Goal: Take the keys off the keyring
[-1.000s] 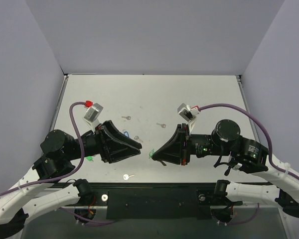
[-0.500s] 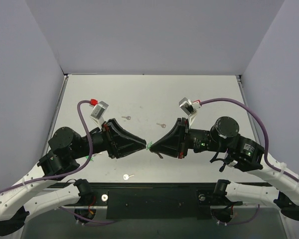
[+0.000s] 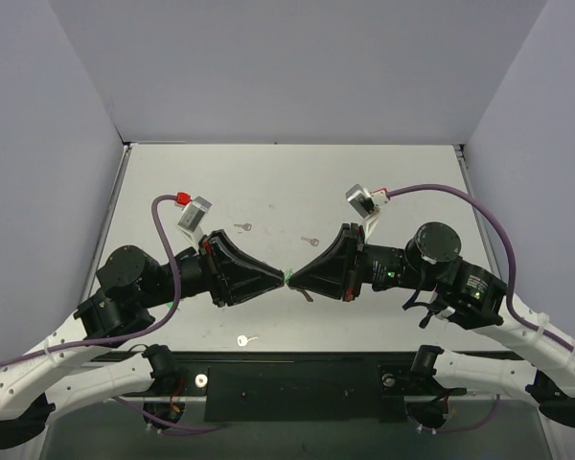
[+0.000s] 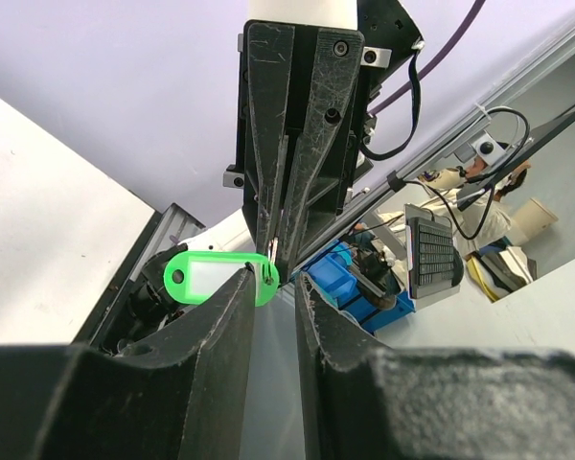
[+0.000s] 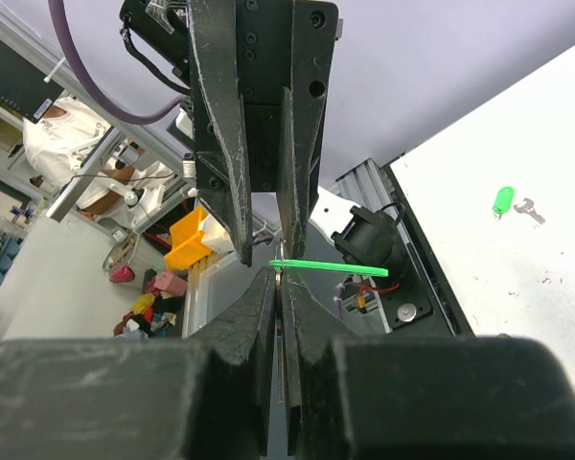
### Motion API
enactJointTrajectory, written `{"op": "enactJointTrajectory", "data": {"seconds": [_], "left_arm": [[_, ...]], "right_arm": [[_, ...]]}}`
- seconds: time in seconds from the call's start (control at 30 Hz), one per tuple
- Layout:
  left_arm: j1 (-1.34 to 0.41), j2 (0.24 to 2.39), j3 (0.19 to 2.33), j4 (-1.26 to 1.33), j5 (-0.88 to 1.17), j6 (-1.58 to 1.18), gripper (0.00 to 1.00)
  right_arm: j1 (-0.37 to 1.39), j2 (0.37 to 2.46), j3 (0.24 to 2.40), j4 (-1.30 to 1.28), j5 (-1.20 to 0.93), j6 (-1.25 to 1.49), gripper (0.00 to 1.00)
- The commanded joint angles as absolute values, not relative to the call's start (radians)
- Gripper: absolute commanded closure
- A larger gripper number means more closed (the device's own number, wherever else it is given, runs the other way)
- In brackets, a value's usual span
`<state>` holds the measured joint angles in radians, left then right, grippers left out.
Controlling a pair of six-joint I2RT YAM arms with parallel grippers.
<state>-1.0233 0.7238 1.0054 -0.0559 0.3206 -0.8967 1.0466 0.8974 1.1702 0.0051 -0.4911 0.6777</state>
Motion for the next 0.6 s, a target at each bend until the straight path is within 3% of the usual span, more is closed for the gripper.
{"op": "enactJointTrajectory", "data": {"seconds": [0.0, 0.33, 0.47, 0.57], "left_arm": [[-1.031, 0.724, 1.015, -0.034, 0.291, -0.871, 0.67], [-1.031, 0.738, 1.025, -0.034, 0.285, -0.871, 0.73], [-1.031, 0.749, 1.022, -0.034, 0.29, -0.874, 0.78], [-1.032, 0.764, 1.037, -0.061, 0.291, -0.877, 0.87]], "right_arm": [[1.042, 0.897, 1.166, 0.101, -0.528, 0.693, 1.0], [1.042, 0.897, 1.147, 0.123, -0.549, 0.713, 1.0], [1.043, 0.896, 1.147, 0.123, -0.552, 0.715, 1.0], [1.043, 0.893, 1.137, 0.127, -0.557, 0.718, 1.0]]}}
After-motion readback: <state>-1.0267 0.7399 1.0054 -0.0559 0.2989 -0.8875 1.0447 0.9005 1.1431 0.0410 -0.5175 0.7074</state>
